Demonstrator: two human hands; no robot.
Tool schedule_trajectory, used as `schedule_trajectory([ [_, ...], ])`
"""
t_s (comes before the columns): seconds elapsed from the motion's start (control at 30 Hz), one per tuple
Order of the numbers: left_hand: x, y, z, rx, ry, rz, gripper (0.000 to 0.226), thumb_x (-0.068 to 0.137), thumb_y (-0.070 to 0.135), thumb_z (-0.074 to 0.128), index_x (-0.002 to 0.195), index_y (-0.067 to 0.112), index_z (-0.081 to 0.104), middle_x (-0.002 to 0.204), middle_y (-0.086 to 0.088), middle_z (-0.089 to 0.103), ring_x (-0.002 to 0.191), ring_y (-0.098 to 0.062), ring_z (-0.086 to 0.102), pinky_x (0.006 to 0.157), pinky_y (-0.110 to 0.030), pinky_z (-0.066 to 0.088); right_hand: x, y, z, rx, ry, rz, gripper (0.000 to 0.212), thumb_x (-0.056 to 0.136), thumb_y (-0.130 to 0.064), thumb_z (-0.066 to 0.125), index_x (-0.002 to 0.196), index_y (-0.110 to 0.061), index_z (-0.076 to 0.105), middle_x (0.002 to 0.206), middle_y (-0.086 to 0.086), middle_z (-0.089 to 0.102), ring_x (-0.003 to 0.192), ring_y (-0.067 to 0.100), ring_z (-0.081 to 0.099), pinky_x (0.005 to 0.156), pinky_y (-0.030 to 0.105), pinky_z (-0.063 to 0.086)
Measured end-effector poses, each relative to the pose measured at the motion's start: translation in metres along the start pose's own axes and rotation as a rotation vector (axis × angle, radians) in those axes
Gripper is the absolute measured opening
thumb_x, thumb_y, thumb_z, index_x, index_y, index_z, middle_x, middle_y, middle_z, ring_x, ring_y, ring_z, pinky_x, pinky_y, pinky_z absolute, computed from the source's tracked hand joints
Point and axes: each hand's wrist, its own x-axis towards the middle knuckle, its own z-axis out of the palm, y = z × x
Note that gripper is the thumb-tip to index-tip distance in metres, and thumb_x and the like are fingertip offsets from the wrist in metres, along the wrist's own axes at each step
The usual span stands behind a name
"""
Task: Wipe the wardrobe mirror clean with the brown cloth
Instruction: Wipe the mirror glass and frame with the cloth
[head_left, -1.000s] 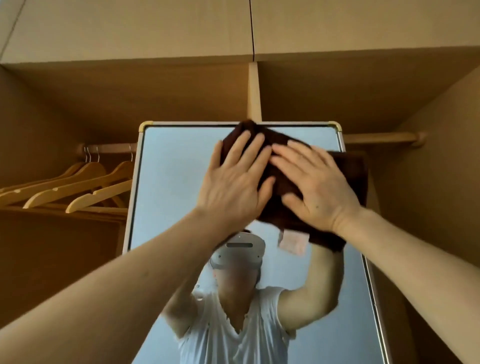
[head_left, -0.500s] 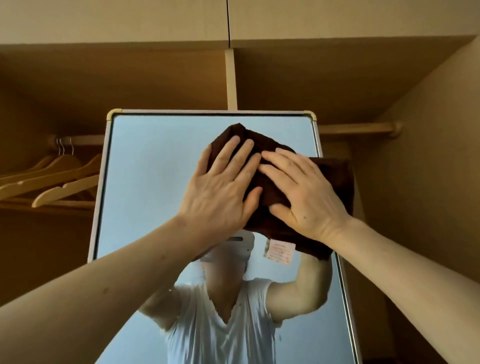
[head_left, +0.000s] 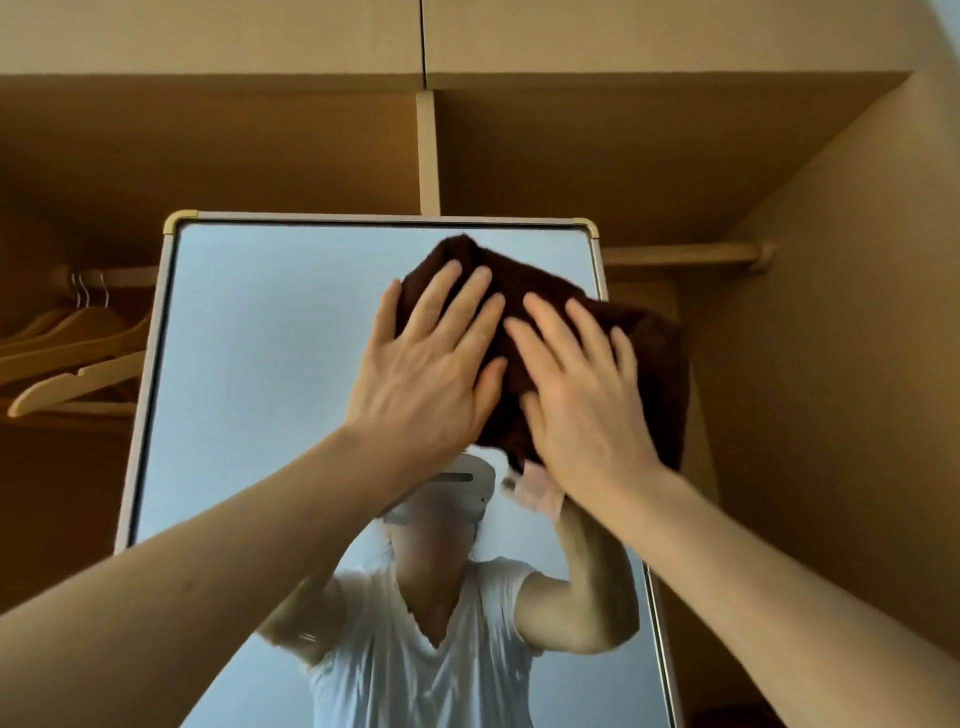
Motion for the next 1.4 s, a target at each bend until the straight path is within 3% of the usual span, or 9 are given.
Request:
schedule_trajectory([
  [0.13, -0.001, -0.001, 0.002, 0.008, -0.022, 0.040, 0.059, 0.094, 0.044, 0.025, 0.142, 0.014, 0.044, 0.153, -0.005, 0.035, 0.144, -0.023, 0.024, 0.114, -0.051, 0.022, -0.006, 0.014, -0.001, 0.042, -0.061, -0.075, 0.059, 0.088, -0.017, 0.050, 0.144, -0.016, 0.034, 0.155, 0.004, 0.024, 0.143, 0.031, 0.016, 0.114, 0.055, 0.014],
  [0.37, 0.070, -0.009, 0.004, 0.016, -0.042, -0.112, 0.056, 0.099, 0.044, 0.024, 0.150, 0.020, 0.026, 0.160, -0.001, 0.017, 0.147, -0.019, 0.007, 0.116, -0.048, 0.006, 0.081, 0.039, -0.013, 0.057, -0.106, -0.048, 0.056, 0.094, -0.018, 0.040, 0.147, -0.024, 0.025, 0.157, -0.006, 0.014, 0.145, 0.017, 0.007, 0.116, 0.047, 0.009],
  [0.53, 0.017, 0.001, 0.002, -0.002, 0.014, -0.024, 0.058, 0.096, 0.043, 0.024, 0.145, 0.015, 0.037, 0.156, -0.006, 0.027, 0.146, -0.023, 0.018, 0.115, -0.049, 0.016, 0.016, 0.016, -0.004, 0.093, -0.005, -0.029, 0.061, 0.087, -0.038, 0.031, 0.145, -0.020, 0.033, 0.156, -0.002, 0.023, 0.145, 0.022, 0.012, 0.115, 0.052, 0.009],
  [0.7, -0.041, 0.001, 0.000, -0.026, -0.023, 0.070, 0.057, 0.096, 0.042, 0.032, 0.142, 0.011, 0.044, 0.153, -0.009, 0.032, 0.145, -0.026, 0.021, 0.113, -0.053, 0.026, -0.033, 0.002, 0.007, 0.054, -0.007, -0.173, 0.070, 0.082, -0.054, 0.043, 0.140, -0.016, 0.042, 0.152, 0.005, 0.031, 0.142, 0.031, 0.022, 0.111, 0.060, 0.016],
  [0.87, 0.005, -0.025, -0.006, 0.010, -0.022, -0.037, 0.062, 0.095, 0.045, 0.020, 0.146, 0.014, 0.037, 0.156, -0.006, 0.027, 0.146, -0.023, 0.017, 0.116, -0.045, 0.019, 0.032, 0.005, 0.003, 0.014, -0.023, -0.185, 0.073, 0.081, -0.057, 0.033, 0.142, -0.019, 0.038, 0.153, 0.002, 0.030, 0.142, 0.028, 0.020, 0.112, 0.056, 0.014],
  [0.97, 0.031, -0.042, -0.006, 0.035, -0.025, -0.112, 0.056, 0.099, 0.043, 0.023, 0.149, 0.017, 0.031, 0.159, -0.003, 0.020, 0.147, -0.020, 0.012, 0.117, -0.041, 0.013, 0.069, 0.002, 0.000, 0.003, -0.008, -0.156, 0.073, 0.080, -0.059, 0.025, 0.143, -0.023, 0.035, 0.153, -0.002, 0.027, 0.142, 0.024, 0.018, 0.113, 0.053, 0.012],
  [1.13, 0.001, -0.041, -0.010, 0.007, -0.024, -0.104, 0.062, 0.095, 0.044, 0.019, 0.147, 0.015, 0.034, 0.157, -0.005, 0.024, 0.147, -0.021, 0.014, 0.117, -0.043, 0.015, 0.045, -0.014, 0.010, 0.109, 0.078, -0.182, 0.069, 0.081, -0.058, 0.035, 0.140, -0.023, 0.041, 0.151, 0.000, 0.033, 0.141, 0.026, 0.022, 0.113, 0.056, 0.013],
  [1.27, -0.046, -0.047, -0.021, -0.049, -0.081, -0.133, 0.061, 0.096, 0.046, 0.021, 0.147, 0.016, 0.033, 0.158, -0.003, 0.022, 0.147, -0.021, 0.010, 0.118, -0.042, 0.012, 0.025, -0.031, 0.014, 0.058, 0.024, -0.348, 0.076, 0.077, -0.069, 0.042, 0.140, -0.026, 0.043, 0.150, 0.003, 0.035, 0.140, 0.030, 0.025, 0.110, 0.061, 0.016],
  [1.4, -0.050, -0.062, -0.033, -0.181, -0.025, -0.166, 0.052, 0.096, 0.042, 0.033, 0.137, 0.014, 0.049, 0.152, -0.003, 0.034, 0.141, -0.023, 0.024, 0.112, -0.040, 0.025, 0.029, -0.038, 0.012, 0.051, 0.008, -0.346, 0.072, 0.077, -0.069, 0.042, 0.138, -0.030, 0.045, 0.150, 0.001, 0.035, 0.140, 0.029, 0.025, 0.110, 0.060, 0.016],
])
